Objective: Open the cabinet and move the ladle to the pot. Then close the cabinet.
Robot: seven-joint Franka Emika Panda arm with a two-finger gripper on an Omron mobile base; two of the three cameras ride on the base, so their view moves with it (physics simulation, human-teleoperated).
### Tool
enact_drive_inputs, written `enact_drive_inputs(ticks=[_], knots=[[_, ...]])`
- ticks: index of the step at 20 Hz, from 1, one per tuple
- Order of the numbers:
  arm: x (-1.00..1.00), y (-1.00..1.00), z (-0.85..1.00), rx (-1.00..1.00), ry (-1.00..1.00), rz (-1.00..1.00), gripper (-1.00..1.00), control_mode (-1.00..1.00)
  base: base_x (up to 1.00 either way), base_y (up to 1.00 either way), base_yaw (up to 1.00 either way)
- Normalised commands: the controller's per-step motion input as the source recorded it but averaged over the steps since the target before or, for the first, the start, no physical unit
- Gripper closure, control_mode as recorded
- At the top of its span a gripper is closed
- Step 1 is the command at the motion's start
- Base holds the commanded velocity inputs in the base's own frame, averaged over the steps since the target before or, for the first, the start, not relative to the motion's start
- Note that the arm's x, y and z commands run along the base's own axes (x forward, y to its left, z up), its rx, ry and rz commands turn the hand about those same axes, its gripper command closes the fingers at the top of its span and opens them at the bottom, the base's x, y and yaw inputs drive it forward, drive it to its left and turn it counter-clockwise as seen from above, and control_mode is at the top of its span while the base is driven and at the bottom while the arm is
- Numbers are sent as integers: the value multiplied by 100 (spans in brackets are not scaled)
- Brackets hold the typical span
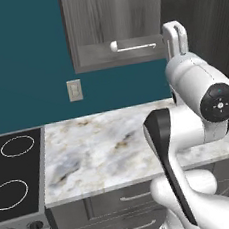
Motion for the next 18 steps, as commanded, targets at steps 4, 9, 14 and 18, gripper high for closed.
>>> enact_drive_inputs(ticks=[4, 9, 14, 18], knots=[[0, -24, 0, -2, 2, 0, -100, -100, 0, 0, 0], [8, 0, 0, -17, 18, 0, -100, -100, 0, 0, 0], [4, 0, 0, -32, 34, 8, -100, -100, 0, 0, 0], [0, 0, 1, -39, 20, 5, -100, -100, 0, 0, 0]])
